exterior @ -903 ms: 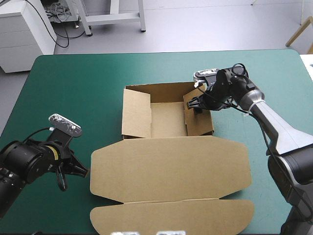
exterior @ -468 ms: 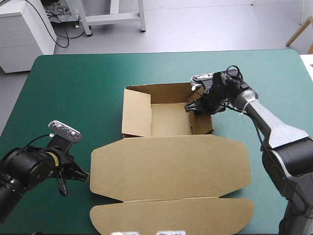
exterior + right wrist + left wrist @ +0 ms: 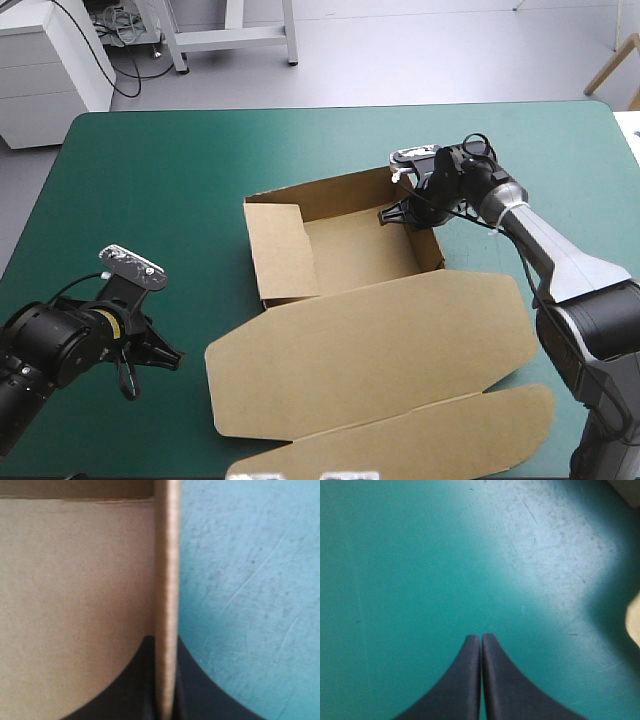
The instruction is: Fold the box
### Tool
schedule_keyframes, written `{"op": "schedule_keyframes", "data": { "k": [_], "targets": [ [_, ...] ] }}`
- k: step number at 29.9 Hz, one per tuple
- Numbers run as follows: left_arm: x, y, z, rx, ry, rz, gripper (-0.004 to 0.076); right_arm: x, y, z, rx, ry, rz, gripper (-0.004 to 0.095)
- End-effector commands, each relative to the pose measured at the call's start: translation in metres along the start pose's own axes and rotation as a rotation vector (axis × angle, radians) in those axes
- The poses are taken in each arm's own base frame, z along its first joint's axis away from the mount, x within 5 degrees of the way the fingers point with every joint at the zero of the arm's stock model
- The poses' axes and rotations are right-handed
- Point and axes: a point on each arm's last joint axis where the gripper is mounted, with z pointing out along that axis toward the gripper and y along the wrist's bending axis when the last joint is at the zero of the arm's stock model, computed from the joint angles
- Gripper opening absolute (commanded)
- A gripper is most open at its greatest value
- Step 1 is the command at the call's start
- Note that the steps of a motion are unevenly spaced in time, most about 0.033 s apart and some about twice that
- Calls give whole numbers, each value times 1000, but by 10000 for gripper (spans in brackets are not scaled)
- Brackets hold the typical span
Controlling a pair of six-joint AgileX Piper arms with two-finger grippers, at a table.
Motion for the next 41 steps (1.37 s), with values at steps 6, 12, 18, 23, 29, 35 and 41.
{"op": "schedule_keyframes", "data": {
  "k": [6, 12, 18, 23, 29, 35, 41],
  "targets": [
    [-5, 3, -9, -13, -59, -13, -10, -32, -72, -77, 111, -269, 85, -19],
    [-5, 3, -9, -13, -57, -13, -10, -19, -160, -107, 235, -330, 253, -19],
    [-5, 3, -9, -18, -58, -10, -10, 11, -230, -126, 338, -339, 404, -19],
    [-5, 3, -9, -16, -58, -11, -10, 39, -275, -140, 409, -340, 504, -19],
    [-5, 3, -9, -18, -58, -10, -10, 64, -306, -140, 449, -317, 583, -19],
    [-5, 4, -9, -21, -58, -9, -10, 74, -322, -123, 447, -263, 597, 3],
    [-5, 4, -9, -21, -57, -9, -10, 73, -326, -122, 464, -280, 574, 351]
  ]
}}
